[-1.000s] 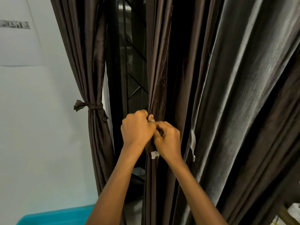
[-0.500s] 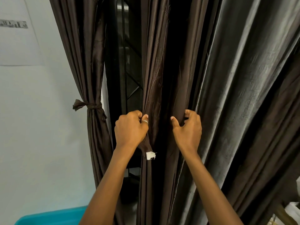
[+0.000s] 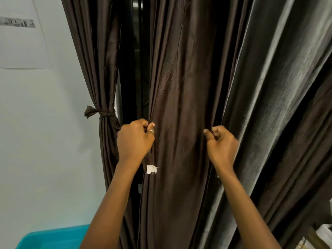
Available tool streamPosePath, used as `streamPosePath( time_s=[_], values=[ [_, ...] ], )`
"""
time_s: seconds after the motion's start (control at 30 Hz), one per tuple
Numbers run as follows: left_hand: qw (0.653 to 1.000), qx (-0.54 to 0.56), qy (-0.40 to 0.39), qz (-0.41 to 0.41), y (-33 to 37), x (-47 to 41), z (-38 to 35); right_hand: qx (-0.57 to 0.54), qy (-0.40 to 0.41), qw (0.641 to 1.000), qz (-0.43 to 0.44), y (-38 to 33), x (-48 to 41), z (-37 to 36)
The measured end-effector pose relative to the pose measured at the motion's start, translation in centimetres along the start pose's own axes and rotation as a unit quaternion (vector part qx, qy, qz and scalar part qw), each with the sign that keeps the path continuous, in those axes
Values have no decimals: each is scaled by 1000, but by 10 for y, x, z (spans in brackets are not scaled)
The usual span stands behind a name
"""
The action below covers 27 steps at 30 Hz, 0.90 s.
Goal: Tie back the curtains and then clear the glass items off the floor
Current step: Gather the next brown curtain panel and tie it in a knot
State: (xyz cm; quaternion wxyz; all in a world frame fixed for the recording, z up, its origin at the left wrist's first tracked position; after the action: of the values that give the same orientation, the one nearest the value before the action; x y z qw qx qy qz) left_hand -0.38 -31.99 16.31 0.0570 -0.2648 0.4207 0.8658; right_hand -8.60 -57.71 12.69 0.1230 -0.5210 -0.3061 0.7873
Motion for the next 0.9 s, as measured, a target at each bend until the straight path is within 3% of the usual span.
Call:
streamPosePath(
  time_s=[0.27,0.47,0.73,0.9],
  values=[
    [998,1,-43,-37,25,22,-24,-84,-81,985,125,-56,34,-39],
    [997,19,-65,-41,26,21,-25,-118,-89,980,134,-72,44,-53],
    [993,9,-105,-54,32,21,-25,-82,-68,983,150,-72,50,-58],
    [996,-34,-73,-24,43,21,-27,-78,-64,985,140,-67,50,-59]
  ],
)
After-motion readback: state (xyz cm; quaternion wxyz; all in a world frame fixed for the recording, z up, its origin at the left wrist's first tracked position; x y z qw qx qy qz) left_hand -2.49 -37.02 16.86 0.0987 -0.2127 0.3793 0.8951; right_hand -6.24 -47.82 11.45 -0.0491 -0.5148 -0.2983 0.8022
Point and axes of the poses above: each hand's wrist, its own x-axis away from the middle knuckle, its own z-axis out of the back of the hand, y = z × x, the point moved 6 cm from there along -x, towards the middle knuckle, and after that the axes turned 13 degrees about z, right-handed, at the moved point
